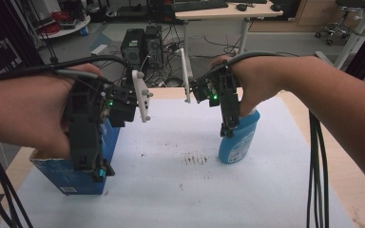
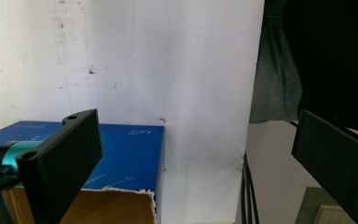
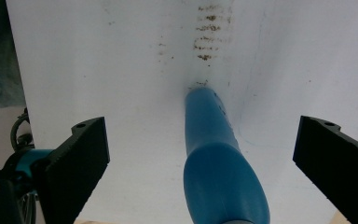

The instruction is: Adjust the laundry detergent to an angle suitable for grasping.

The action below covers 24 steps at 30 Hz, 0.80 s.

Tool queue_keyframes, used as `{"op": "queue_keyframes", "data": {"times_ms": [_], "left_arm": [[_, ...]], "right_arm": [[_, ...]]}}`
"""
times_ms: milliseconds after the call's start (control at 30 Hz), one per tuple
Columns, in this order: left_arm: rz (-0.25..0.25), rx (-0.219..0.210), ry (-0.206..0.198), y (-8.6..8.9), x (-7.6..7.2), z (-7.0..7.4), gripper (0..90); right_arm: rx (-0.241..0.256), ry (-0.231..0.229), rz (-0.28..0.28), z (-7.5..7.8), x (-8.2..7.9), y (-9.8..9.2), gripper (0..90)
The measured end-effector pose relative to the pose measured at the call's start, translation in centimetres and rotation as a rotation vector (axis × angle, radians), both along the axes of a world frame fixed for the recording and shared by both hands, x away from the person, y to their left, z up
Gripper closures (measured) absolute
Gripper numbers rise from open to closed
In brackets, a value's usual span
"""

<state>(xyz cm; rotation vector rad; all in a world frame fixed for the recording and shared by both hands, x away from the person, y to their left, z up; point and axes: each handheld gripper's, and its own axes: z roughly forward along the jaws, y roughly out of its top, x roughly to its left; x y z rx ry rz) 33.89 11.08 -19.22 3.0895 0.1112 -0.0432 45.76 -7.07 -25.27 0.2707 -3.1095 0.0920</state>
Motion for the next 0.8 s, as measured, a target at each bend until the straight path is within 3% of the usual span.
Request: {"op": "queue_keyframes", "data": {"times_ms": [167, 500, 800], "left_arm": [[-0.007, -0.004, 0.005, -0.28, 0.15, -0.02, 1.7], [0.002, -0.004, 0.002, -0.44, 0.68, -0.39, 1.7], [0.016, -0.005, -0.011, -0.11, 0.54, -0.24, 1.7]], "right_arm": [[-0.01, -0.002, 0.009, -0.07, -0.49, 0.05, 2.6], [-0.006, 0.007, 0.017, -0.67, -0.03, -0.24, 2.6], [0.001, -0.004, 0.016, -0.14, -0.69, -0.45, 2.6]]}}
